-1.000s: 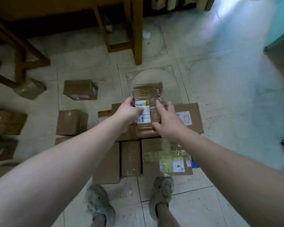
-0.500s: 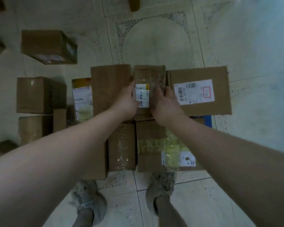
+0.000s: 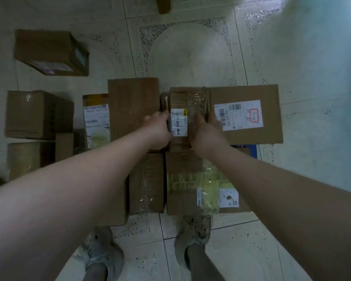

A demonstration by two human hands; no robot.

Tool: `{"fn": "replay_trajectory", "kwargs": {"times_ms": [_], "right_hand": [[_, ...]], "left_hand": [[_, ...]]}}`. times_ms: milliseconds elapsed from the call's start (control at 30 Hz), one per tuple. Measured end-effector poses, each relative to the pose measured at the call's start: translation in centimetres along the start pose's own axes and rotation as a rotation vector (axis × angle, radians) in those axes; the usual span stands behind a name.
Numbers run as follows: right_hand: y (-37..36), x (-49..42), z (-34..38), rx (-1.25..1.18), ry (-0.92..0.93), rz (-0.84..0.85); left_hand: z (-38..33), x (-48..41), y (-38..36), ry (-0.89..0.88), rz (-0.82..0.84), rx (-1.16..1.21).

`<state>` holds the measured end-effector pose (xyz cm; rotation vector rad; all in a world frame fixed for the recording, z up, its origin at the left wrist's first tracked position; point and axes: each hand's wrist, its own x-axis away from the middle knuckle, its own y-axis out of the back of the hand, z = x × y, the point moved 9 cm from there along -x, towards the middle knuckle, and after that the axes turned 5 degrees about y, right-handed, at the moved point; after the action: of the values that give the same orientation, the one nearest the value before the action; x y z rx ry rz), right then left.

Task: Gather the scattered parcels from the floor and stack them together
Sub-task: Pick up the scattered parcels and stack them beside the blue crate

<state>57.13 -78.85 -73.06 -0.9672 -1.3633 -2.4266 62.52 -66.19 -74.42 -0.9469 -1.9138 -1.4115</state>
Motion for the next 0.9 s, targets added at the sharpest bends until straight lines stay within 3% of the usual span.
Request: {"fn": "replay_trajectory", "kwargs": {"times_ms": [300, 600, 900], "right_hand": [[4.6, 5.9, 5.3, 0.061, -0.070, 0.030], [12.9, 22.4, 24.2, 0.083, 0.016, -0.012], [16.3, 33.3, 44.1, 0.142, 0.330, -0.040]], "left_hand": [[9.2, 9.1, 6.8, 0.091, -0.074, 0.128], [20.7, 33.9, 21.7, 0.124, -0.184, 0.156], [31.3, 54.5, 32.4, 0.221, -0.518, 0.374]]}}
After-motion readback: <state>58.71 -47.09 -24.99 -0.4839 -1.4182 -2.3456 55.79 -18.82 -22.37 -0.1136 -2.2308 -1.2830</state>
